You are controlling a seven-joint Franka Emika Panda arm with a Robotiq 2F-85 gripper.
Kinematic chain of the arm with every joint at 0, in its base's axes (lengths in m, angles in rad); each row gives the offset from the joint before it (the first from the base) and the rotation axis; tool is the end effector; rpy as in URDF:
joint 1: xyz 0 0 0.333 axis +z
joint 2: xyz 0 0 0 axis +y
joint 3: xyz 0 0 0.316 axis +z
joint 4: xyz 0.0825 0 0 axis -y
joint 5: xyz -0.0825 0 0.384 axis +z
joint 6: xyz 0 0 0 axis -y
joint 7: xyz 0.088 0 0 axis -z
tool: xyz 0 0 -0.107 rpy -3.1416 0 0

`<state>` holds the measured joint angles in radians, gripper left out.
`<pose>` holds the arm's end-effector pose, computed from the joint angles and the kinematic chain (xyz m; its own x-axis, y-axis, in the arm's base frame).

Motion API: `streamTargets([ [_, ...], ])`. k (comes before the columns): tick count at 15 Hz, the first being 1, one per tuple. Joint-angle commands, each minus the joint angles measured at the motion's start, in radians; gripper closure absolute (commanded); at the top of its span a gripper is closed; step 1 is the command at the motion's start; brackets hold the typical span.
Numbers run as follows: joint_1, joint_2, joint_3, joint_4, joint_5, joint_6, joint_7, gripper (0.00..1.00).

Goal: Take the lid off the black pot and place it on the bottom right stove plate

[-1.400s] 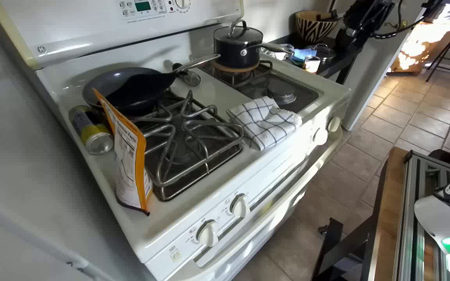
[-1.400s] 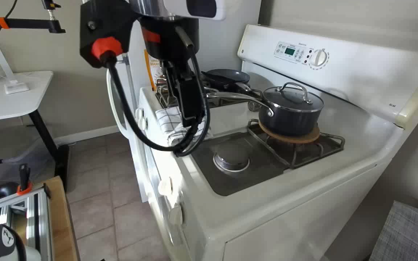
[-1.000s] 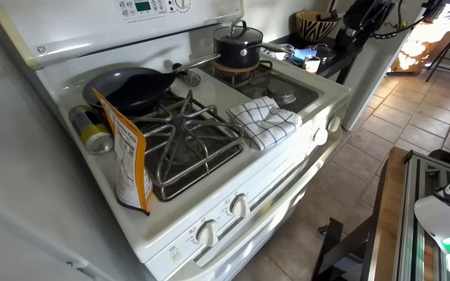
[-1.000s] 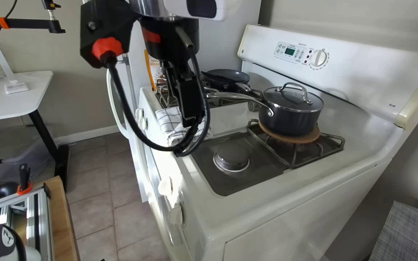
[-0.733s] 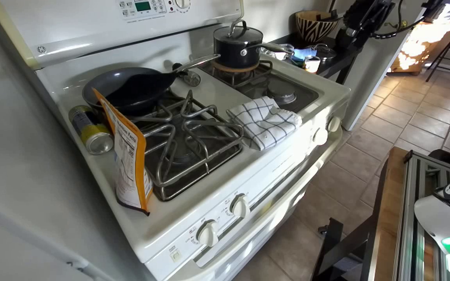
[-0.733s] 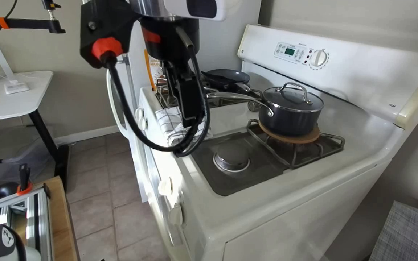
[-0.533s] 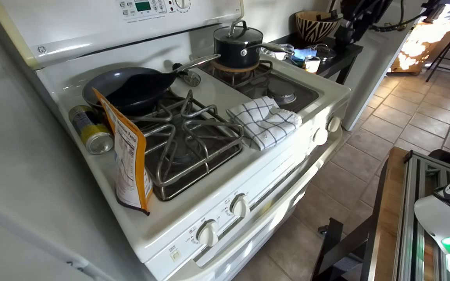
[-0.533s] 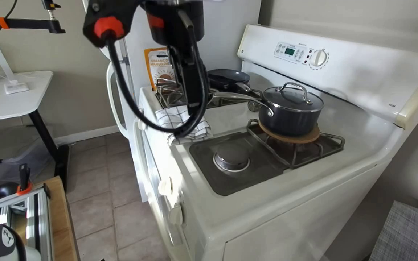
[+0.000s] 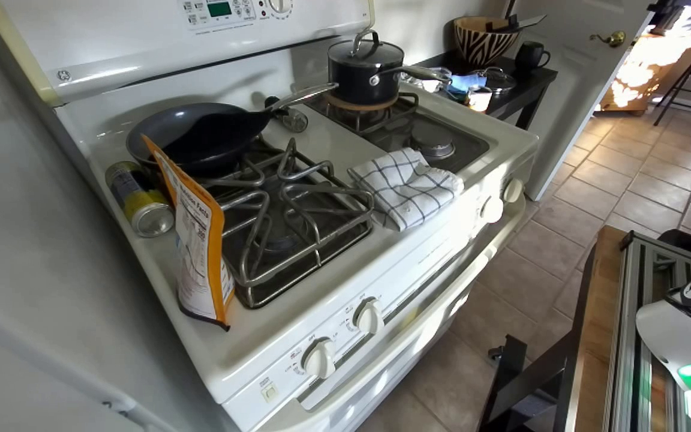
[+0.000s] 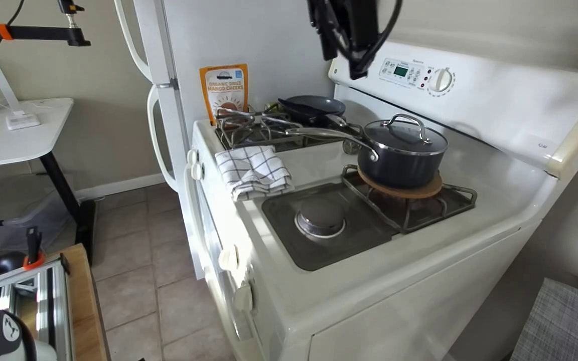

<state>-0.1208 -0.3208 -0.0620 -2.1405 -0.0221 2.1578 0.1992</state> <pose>0.4809 -0.0930 0.5722 0.8767 -0.3546 0.3250 -0.3538 -0.9332 -0.0637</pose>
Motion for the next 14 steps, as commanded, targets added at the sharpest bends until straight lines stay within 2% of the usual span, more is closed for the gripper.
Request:
streamTargets([
  [1,-0.040,0.229,0.039,0.258,-0.107,-0.042,0.208,0.00],
  [4,-0.010,0.379,0.012,0.439,-0.052,-0.189,0.275,0.00],
  [5,-0.006,0.271,0.003,0.303,-0.072,-0.101,0.223,0.00],
  [8,0.003,0.370,-0.003,0.411,-0.066,-0.153,0.253,0.00],
  [11,0.003,0.382,-0.004,0.430,-0.065,-0.161,0.257,0.00],
  [12,0.016,0.406,-0.001,0.472,-0.089,-0.232,0.358,0.00],
  [13,0.033,0.424,0.003,0.495,-0.149,-0.248,0.463,0.00],
  [14,0.046,0.439,0.008,0.521,-0.153,-0.273,0.532,0.00],
])
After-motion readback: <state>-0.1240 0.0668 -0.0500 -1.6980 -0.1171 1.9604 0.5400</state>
